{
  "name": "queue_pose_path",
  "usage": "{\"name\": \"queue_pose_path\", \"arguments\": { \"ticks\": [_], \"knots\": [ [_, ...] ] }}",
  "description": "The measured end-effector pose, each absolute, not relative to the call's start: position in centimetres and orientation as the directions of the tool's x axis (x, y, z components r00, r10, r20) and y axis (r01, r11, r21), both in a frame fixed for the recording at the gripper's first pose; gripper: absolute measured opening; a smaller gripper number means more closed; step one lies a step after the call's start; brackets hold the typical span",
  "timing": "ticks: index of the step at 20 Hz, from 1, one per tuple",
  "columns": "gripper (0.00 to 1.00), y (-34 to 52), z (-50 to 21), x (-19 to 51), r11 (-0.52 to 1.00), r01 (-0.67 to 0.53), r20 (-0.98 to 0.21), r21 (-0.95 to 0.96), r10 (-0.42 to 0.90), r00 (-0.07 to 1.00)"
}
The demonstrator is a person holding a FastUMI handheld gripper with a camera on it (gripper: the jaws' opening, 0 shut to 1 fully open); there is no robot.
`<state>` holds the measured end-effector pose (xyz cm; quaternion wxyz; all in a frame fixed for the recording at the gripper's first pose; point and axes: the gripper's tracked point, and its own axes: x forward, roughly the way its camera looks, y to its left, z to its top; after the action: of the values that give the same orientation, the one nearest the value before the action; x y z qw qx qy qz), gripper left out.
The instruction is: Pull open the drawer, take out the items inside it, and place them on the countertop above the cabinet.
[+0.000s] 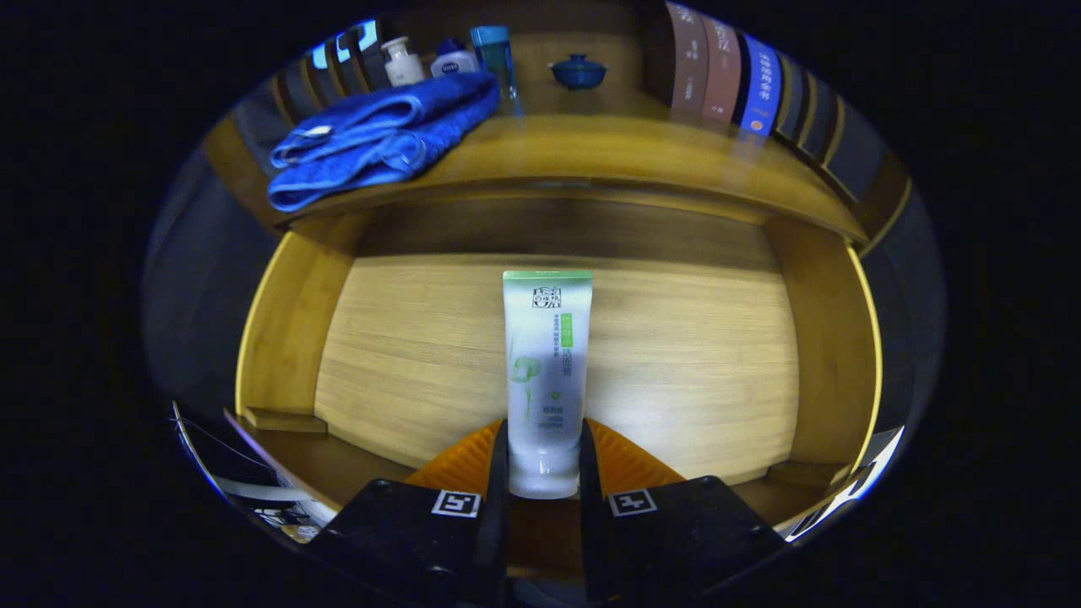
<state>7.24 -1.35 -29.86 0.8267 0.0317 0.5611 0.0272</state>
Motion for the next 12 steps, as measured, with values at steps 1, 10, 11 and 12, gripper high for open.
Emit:
{"name": "queue_pose_path", "arguments": {
  "ticks": [1,10,11,12],
  "knots": [
    [0.40,-1.5,-29.1,7.3,0.996,-0.006,-0.916,0.094,0.089,0.392],
    [0.40,-3.5,-19.4,16.9,0.996,0.001,-0.804,0.094,0.075,0.591],
    [0.40,-3.4,-19.2,18.5,0.996,-0.002,-0.801,0.091,0.074,0.594],
    [0.40,-3.4,-19.1,19.9,0.996,-0.006,-0.806,0.087,0.074,0.588]
  ]
}}
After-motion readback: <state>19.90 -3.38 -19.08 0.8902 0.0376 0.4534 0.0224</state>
